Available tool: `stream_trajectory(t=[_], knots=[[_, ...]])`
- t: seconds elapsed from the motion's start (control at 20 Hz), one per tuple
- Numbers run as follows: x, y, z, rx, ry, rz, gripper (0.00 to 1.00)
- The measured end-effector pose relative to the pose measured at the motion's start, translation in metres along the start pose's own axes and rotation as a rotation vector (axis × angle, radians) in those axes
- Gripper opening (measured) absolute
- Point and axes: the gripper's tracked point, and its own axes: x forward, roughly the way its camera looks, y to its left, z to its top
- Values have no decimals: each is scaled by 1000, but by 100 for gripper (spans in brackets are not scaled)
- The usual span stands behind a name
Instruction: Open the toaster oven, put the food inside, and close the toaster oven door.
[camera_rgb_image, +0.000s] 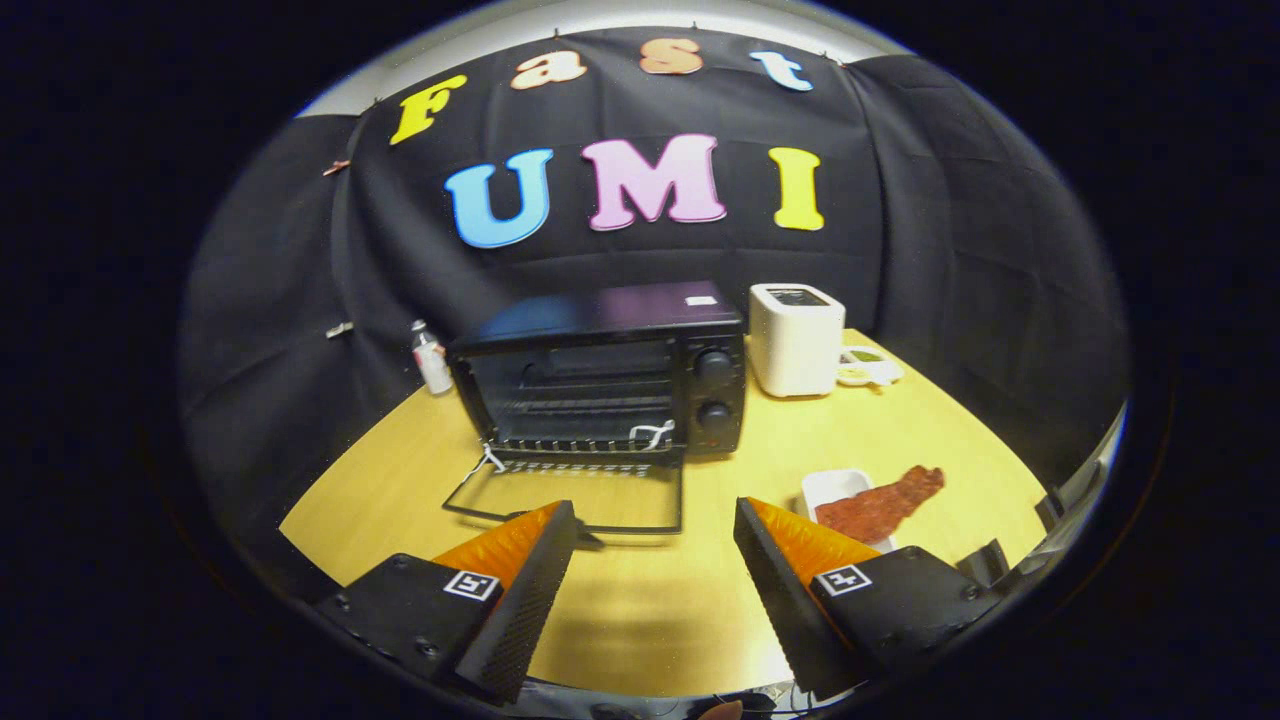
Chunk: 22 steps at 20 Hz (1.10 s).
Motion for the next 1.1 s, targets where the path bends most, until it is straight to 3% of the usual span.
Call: stream_trajectory(t=[0.25, 0.55, 0.9, 1.1], knots=[[-7, -81, 19, 119, -53, -137, 99], [8, -157, 6, 214, -57, -265, 99], [51, -186, -39, 364, 15, -233, 96], [75, -191, -46, 452, 14, -198, 77]])
